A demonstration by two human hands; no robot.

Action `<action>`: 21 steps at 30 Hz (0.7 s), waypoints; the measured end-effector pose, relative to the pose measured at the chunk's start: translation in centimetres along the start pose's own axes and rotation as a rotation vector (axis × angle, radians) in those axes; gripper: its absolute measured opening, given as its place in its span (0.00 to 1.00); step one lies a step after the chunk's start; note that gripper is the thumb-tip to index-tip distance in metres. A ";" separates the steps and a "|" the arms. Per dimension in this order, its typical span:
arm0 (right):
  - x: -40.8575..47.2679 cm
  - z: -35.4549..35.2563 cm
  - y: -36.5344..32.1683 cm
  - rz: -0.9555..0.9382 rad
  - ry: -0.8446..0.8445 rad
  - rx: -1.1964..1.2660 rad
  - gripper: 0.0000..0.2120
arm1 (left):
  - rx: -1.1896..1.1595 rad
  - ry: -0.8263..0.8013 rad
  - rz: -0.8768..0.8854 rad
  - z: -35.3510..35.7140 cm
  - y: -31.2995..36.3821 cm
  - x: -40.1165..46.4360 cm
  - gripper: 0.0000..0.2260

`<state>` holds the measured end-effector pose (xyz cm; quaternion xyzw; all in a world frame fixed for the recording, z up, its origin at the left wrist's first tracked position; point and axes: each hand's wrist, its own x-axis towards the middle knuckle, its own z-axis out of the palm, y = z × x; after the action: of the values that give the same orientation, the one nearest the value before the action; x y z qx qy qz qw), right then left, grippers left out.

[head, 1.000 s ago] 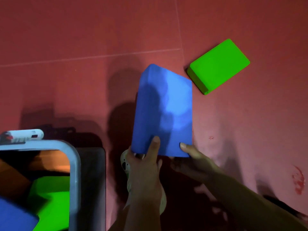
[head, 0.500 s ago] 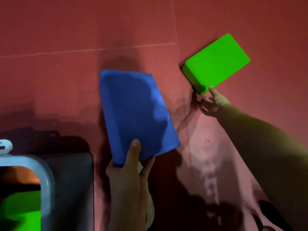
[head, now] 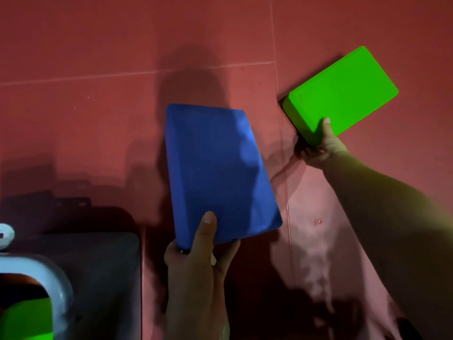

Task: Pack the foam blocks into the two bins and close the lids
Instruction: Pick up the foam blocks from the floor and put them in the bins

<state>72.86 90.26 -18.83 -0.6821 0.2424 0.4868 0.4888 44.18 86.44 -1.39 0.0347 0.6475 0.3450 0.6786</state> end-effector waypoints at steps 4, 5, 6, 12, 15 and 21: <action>1.7 -1.1 0.2 0.026 0.008 0.046 0.24 | 0.006 -0.012 -0.005 0.5 0.5 0.2 0.22; 1.8 -1.2 0.2 0.025 -0.003 0.052 0.24 | -0.002 -0.019 -0.018 0.7 0.6 0.2 0.19; 1.8 -1.2 0.2 0.023 -0.007 0.053 0.23 | -0.010 -0.021 -0.032 0.7 0.6 0.2 0.18; 0.8 -0.8 0.7 0.037 -0.053 0.128 0.19 | -0.005 -0.017 -0.060 1.1 0.9 0.3 0.17; 0.0 -0.4 1.3 0.003 -0.062 0.229 0.15 | -0.010 -0.007 -0.047 1.3 1.1 0.4 0.17; -3.0 -1.0 4.9 0.067 -0.126 0.266 0.12 | -0.056 -0.009 -0.046 2.4 1.9 -0.2 0.17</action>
<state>68.09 86.88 -18.18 -0.5708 0.2961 0.5083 0.5729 45.52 88.73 0.15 0.0024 0.6353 0.3471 0.6899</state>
